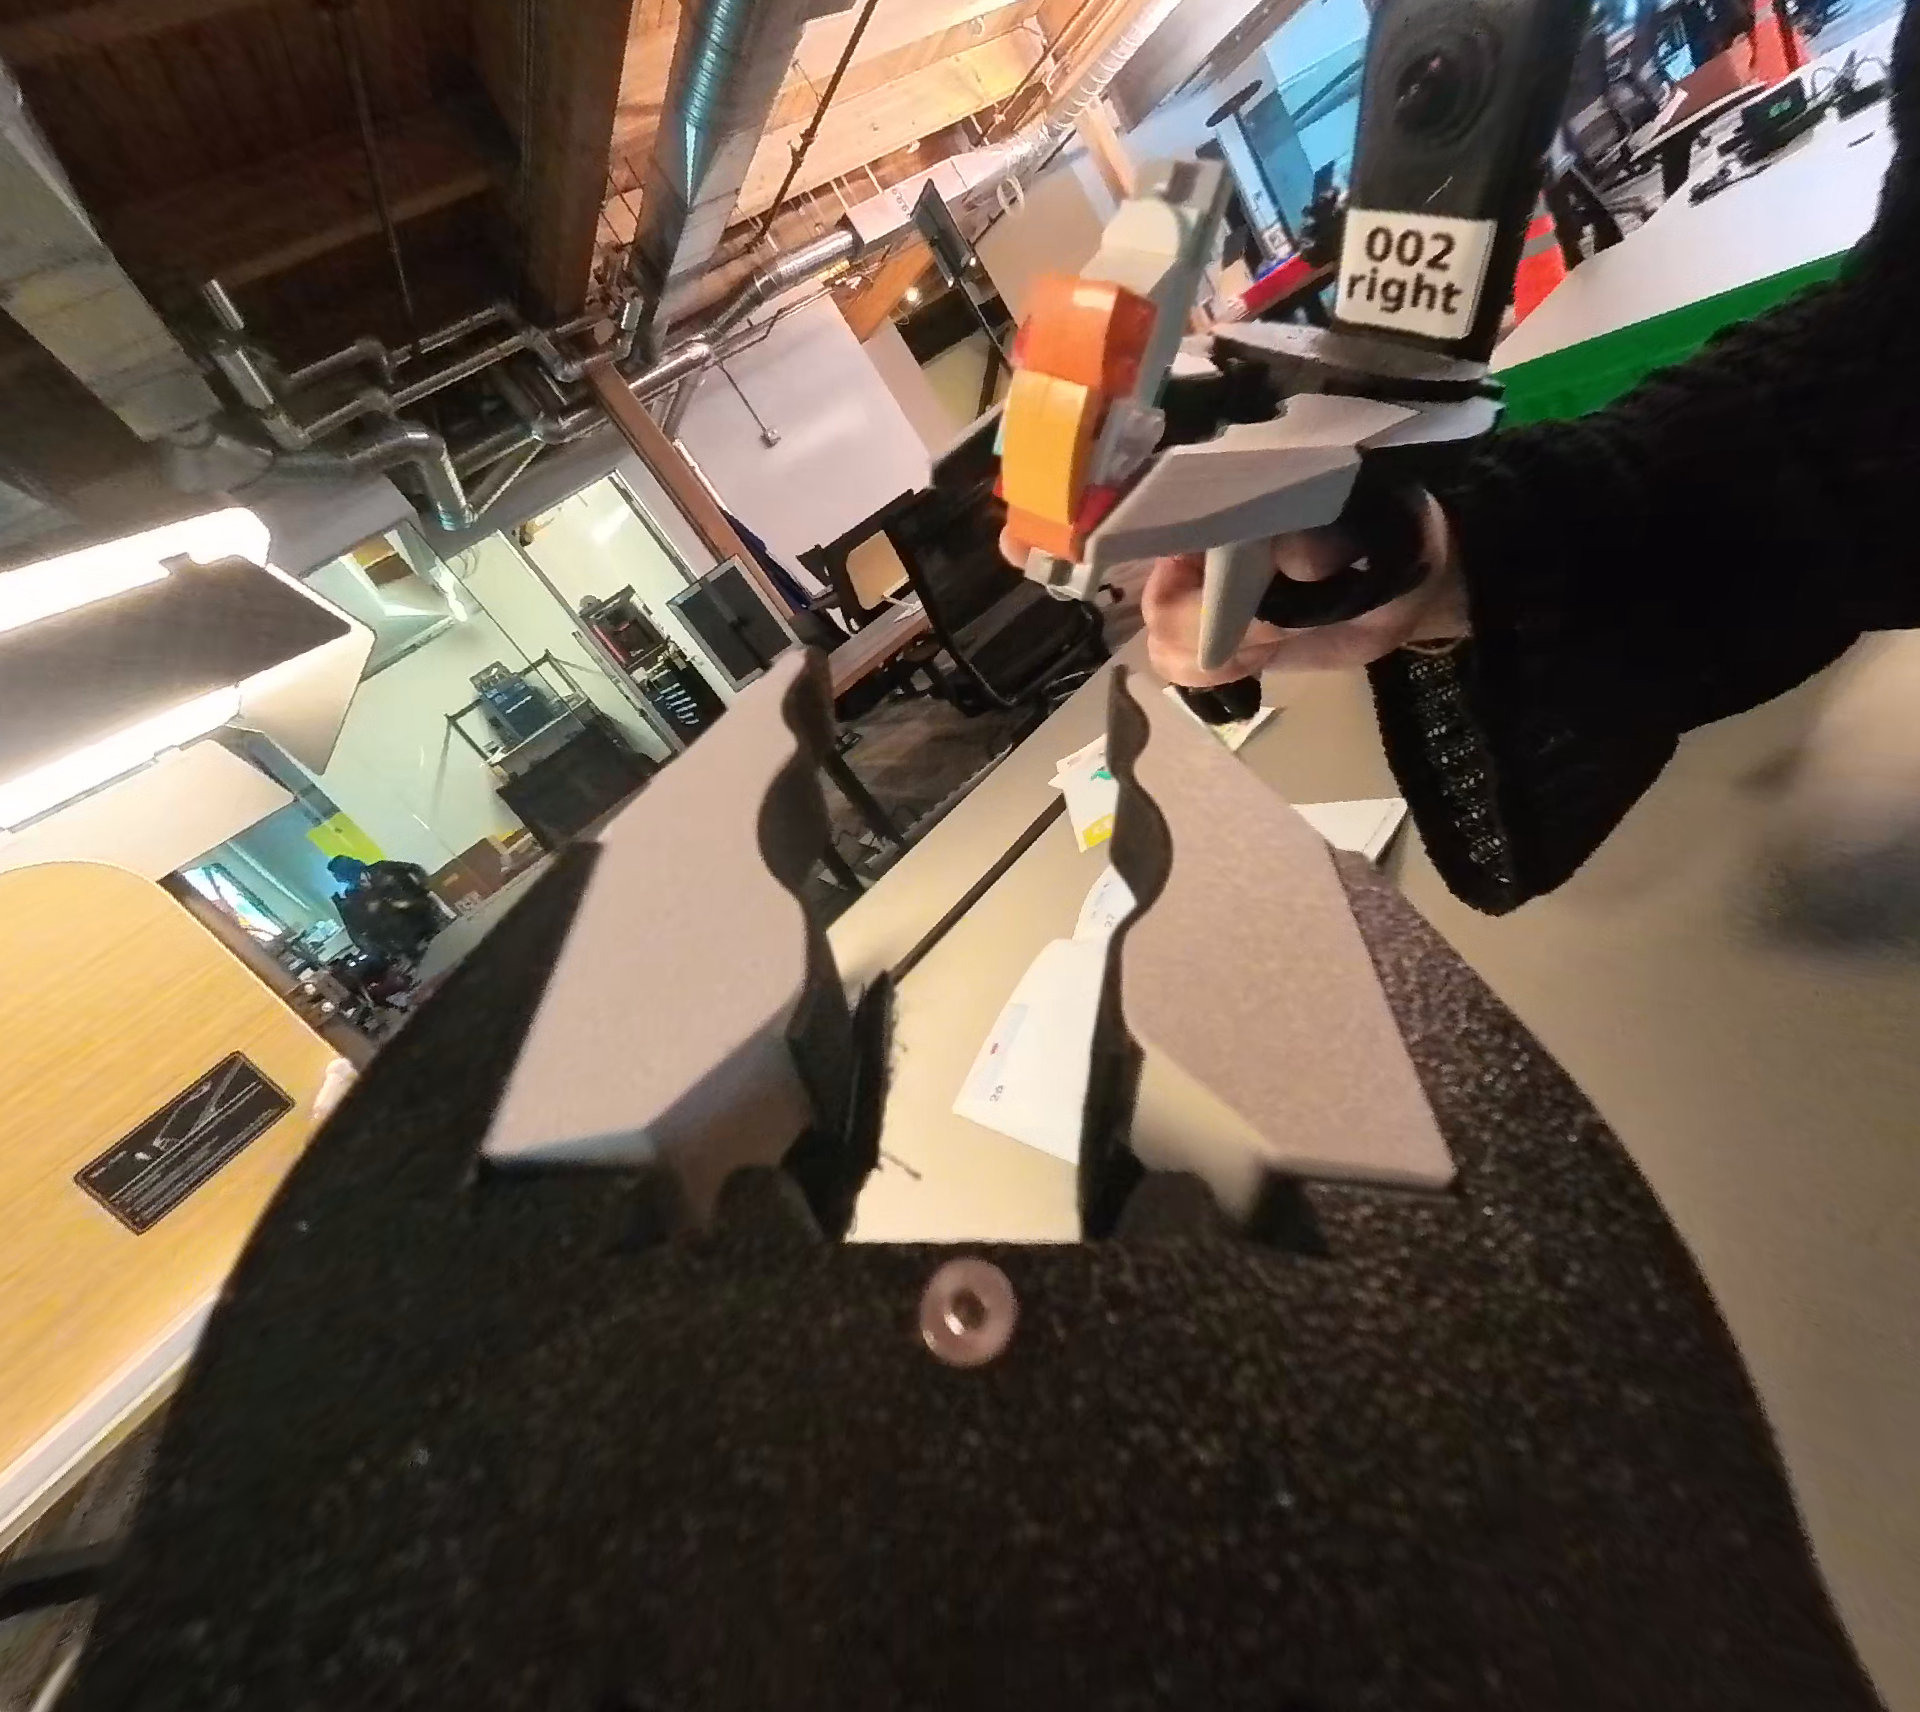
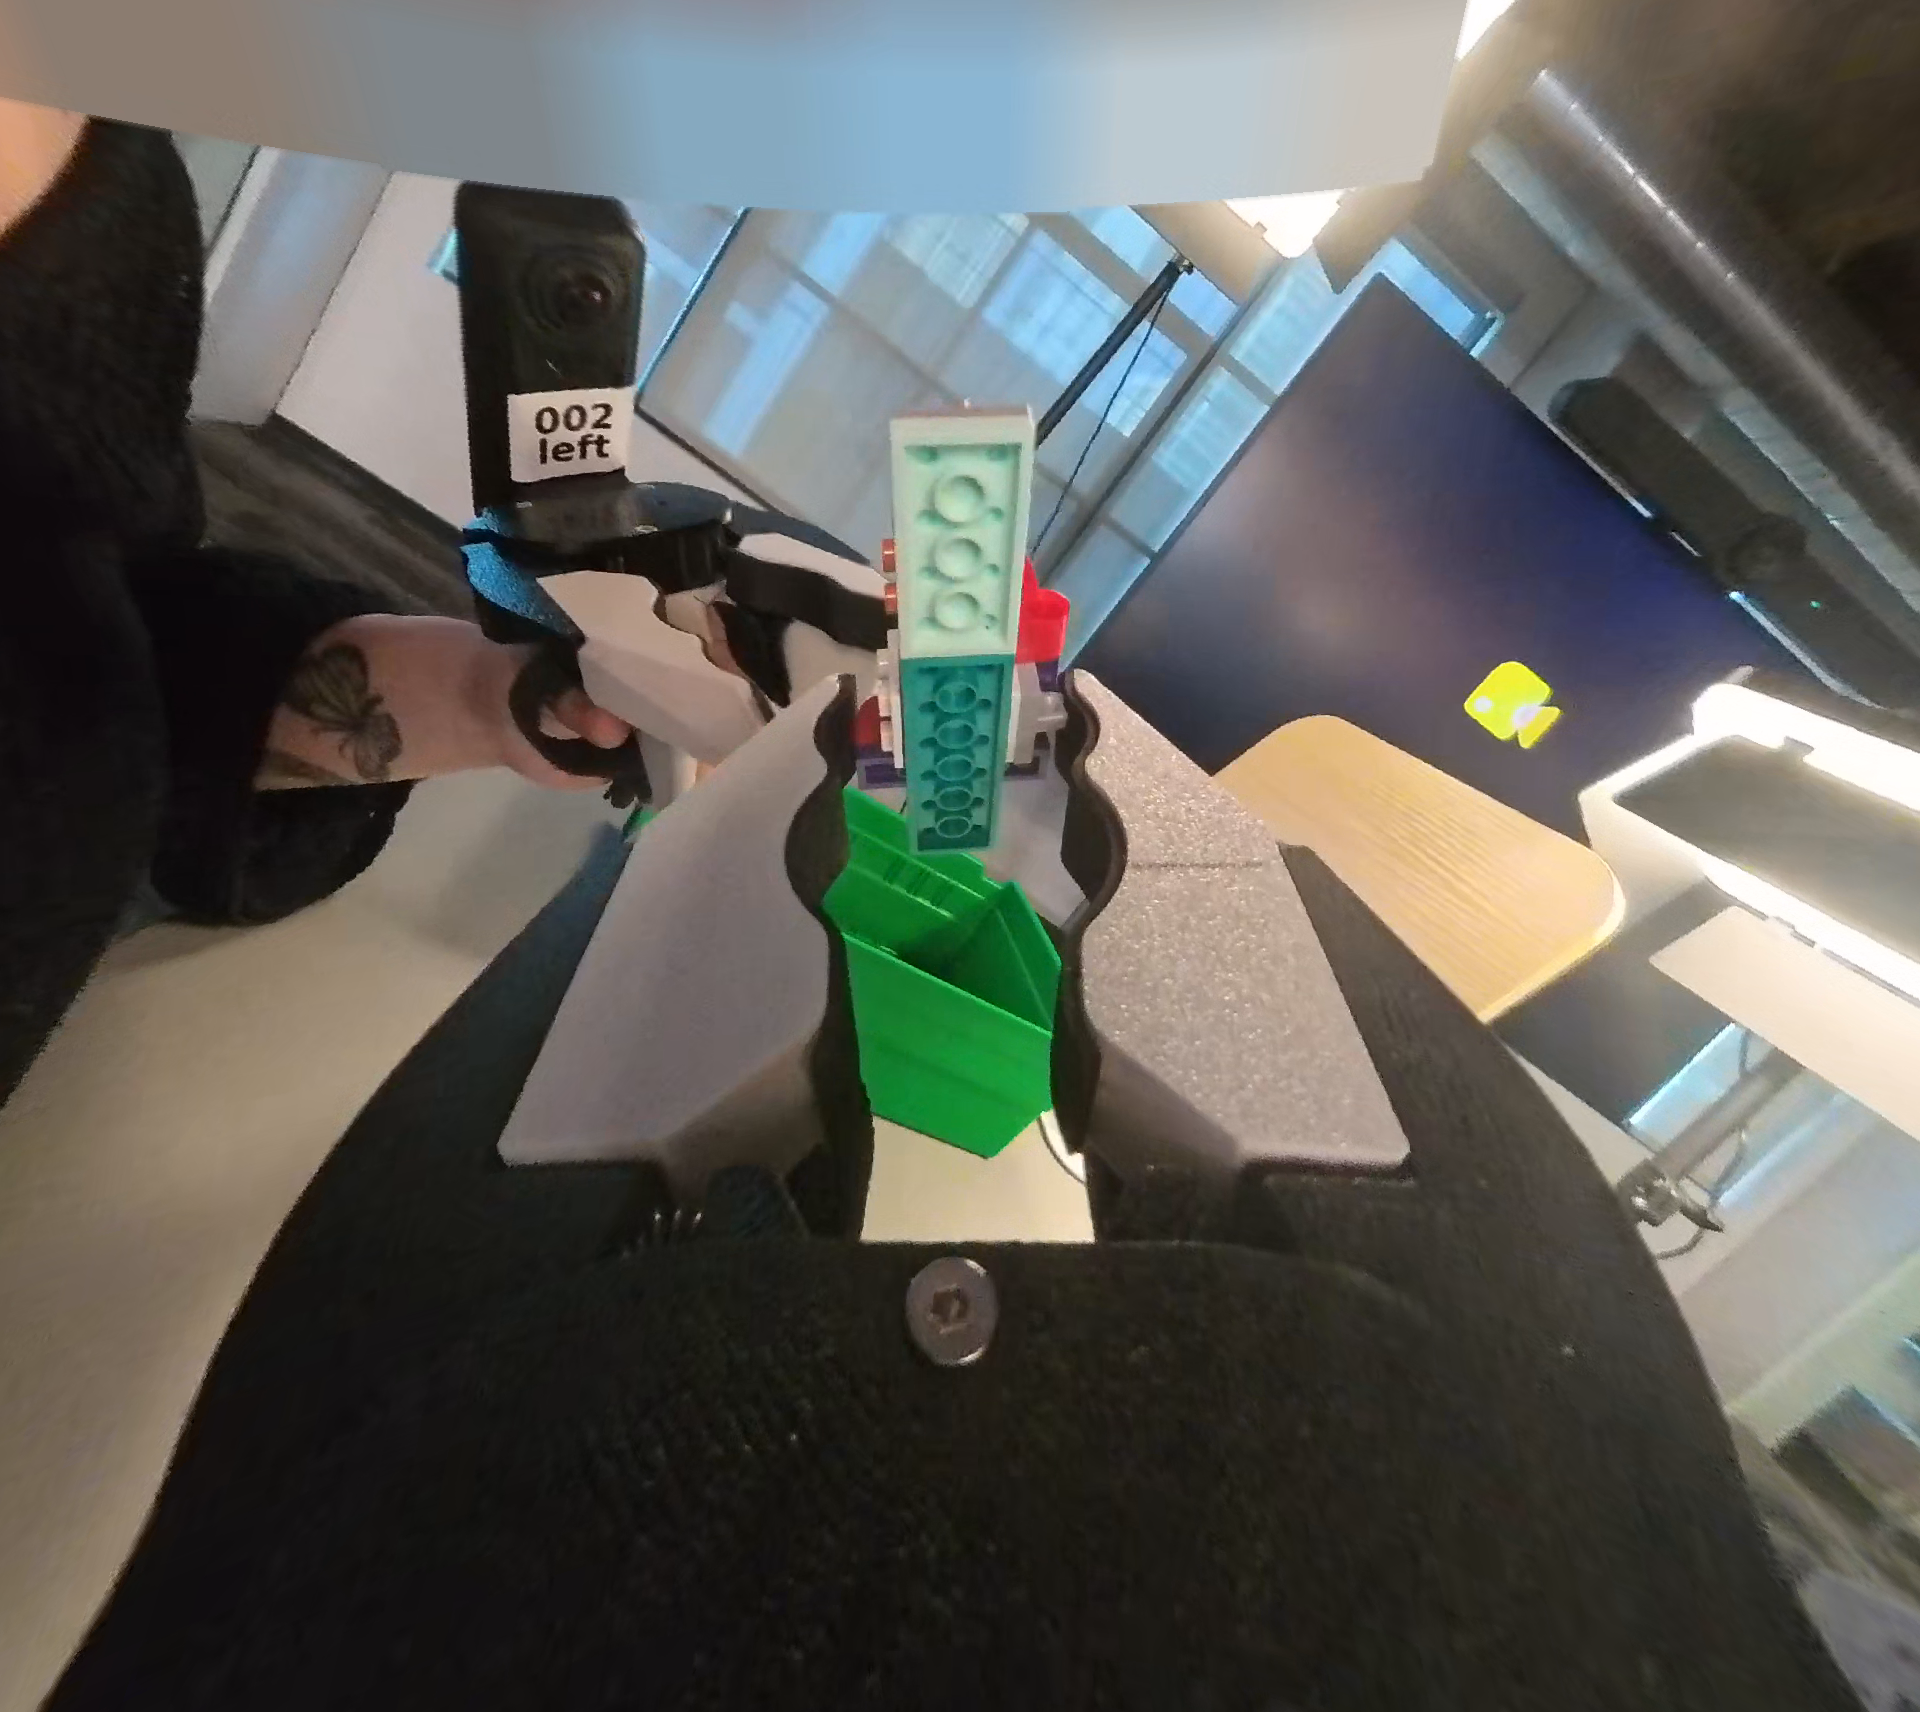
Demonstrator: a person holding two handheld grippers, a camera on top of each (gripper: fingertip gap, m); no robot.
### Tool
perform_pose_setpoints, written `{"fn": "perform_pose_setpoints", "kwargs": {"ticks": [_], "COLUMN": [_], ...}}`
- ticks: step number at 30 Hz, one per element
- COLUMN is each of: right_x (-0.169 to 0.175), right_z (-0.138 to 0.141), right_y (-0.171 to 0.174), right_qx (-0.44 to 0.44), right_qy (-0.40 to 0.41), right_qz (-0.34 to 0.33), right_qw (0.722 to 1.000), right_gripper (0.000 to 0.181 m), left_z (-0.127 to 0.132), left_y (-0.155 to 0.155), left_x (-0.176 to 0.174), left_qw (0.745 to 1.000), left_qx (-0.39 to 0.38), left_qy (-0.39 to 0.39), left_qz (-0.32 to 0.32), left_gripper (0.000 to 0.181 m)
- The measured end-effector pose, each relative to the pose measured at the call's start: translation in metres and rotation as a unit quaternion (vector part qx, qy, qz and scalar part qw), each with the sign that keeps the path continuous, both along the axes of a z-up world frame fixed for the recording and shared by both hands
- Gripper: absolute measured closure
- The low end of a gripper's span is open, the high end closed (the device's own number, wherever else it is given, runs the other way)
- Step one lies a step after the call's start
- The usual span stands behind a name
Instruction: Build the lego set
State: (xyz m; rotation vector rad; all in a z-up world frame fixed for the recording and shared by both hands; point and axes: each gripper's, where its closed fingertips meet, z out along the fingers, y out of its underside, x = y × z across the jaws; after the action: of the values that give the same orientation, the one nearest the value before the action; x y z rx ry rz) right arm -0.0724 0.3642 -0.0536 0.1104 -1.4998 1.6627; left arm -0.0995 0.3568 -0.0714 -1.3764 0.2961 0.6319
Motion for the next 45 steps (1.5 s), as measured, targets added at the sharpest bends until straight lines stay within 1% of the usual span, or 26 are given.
{"fn": "perform_pose_setpoints", "kwargs": {"ticks": [4, 7, 8, 9, 10, 11, 13, 14, 15, 17, 18, 21, 24, 27, 30, 31, 33, 34, 36, 38, 39, 42, 45], "right_x": [-0.001, -0.01, -0.015, -0.021, -0.031, -0.042, -0.052, -0.053, -0.055, -0.058, -0.06, -0.072, -0.086, -0.094, -0.096, -0.096, -0.097, -0.098, -0.1, -0.1, -0.1, -0.099, -0.098], "right_z": [-0.008, -0.014, -0.015, -0.017, -0.02, -0.024, -0.031, -0.033, -0.034, -0.038, -0.04, -0.048, -0.056, -0.066, -0.078, -0.081, -0.087, -0.09, -0.096, -0.101, -0.105, -0.113, -0.118], "right_y": [-0.001, 0.002, 0.002, 0.001, 0.006, 0.012, 0.017, 0.016, 0.015, 0.013, 0.013, 0.022, 0.036, 0.04, 0.033, 0.031, 0.028, 0.028, 0.031, 0.032, 0.033, 0.034, 0.037], "right_qx": [0.015, 0.014, 0.019, 0.028, 0.043, 0.069, 0.129, 0.155, 0.18, 0.225, 0.241, 0.27, 0.301, 0.341, 0.365, 0.37, 0.373, 0.374, 0.377, 0.381, 0.384, 0.386, 0.391], "right_qy": [0.007, 0.008, 0.014, 0.023, 0.036, 0.057, 0.121, 0.156, 0.188, 0.24, 0.255, 0.251, 0.233, 0.245, 0.266, 0.269, 0.269, 0.264, 0.255, 0.255, 0.253, 0.241, 0.238], "right_qz": [-0.016, -0.029, -0.042, -0.068, -0.114, -0.17, -0.253, -0.282, -0.312, -0.362, -0.379, -0.419, -0.458, -0.482, -0.477, -0.475, -0.473, -0.476, -0.479, -0.481, -0.48, -0.478, -0.481], "right_qw": [1.0, 0.999, 0.999, 0.997, 0.992, 0.981, 0.951, 0.934, 0.914, 0.872, 0.857, 0.83, 0.804, 0.769, 0.754, 0.752, 0.751, 0.751, 0.751, 0.747, 0.747, 0.751, 0.748], "right_gripper": [0.145, 0.145, 0.145, 0.145, 0.145, 0.145, 0.145, 0.145, 0.145, 0.144, 0.145, 0.145, 0.144, 0.144, 0.144, 0.144, 0.144, 0.144, 0.144, 0.144, 0.144, 0.144, 0.144], "left_z": [-0.003, -0.011, -0.013, -0.016, -0.019, -0.021, -0.024, -0.026, -0.029, -0.033, -0.033, -0.039, -0.043, -0.056, -0.064, -0.067, -0.073, -0.075, -0.083, -0.089, -0.091, -0.098, -0.104], "left_y": [0.0, 0.001, 0.002, 0.003, 0.004, 0.005, 0.006, 0.006, 0.007, 0.01, 0.011, 0.011, 0.009, 0.014, 0.019, 0.02, 0.021, 0.022, 0.022, 0.023, 0.024, 0.028, 0.029], "left_x": [-0.001, 0.0, 0.0, -0.001, -0.001, -0.002, -0.005, -0.008, -0.01, -0.01, -0.009, -0.009, -0.014, -0.02, -0.026, -0.029, -0.032, -0.032, -0.037, -0.039, -0.039, -0.037, -0.039], "left_qw": [1.0, 0.999, 0.998, 0.997, 0.995, 0.992, 0.985, 0.983, 0.981, 0.98, 0.98, 0.976, 0.976, 0.979, 0.98, 0.979, 0.977, 0.977, 0.974, 0.97, 0.968, 0.965, 0.962], "left_qx": [0.003, -0.006, -0.009, -0.01, -0.01, -0.008, 0.006, 0.01, 0.009, 0.007, 0.006, 0.0, 0.003, -0.023, -0.042, -0.051, -0.065, -0.074, -0.098, -0.113, -0.119, -0.131, -0.148], "left_qy": [-0.013, -0.042, -0.056, -0.075, -0.097, -0.122, -0.167, -0.182, -0.19, -0.195, -0.2, -0.217, -0.216, -0.202, -0.187, -0.187, -0.187, -0.183, -0.18, -0.184, -0.192, -0.206, -0.206], "left_qz": [-0.004, -0.013, -0.019, -0.022, -0.028, -0.034, -0.041, -0.035, -0.028, -0.022, -0.026, -0.025, -0.005, 0.028, 0.061, 0.07, 0.076, 0.077, 0.099, 0.109, 0.107, 0.094, 0.104], "left_gripper": [0.131, 0.126, 0.123, 0.122, 0.12, 0.119, 0.13, 0.137, 0.14, 0.138, 0.135, 0.131, 0.135, 0.139, 0.147, 0.149, 0.165, 0.169, 0.169, 0.16, 0.159, 0.165, 0.17]}}
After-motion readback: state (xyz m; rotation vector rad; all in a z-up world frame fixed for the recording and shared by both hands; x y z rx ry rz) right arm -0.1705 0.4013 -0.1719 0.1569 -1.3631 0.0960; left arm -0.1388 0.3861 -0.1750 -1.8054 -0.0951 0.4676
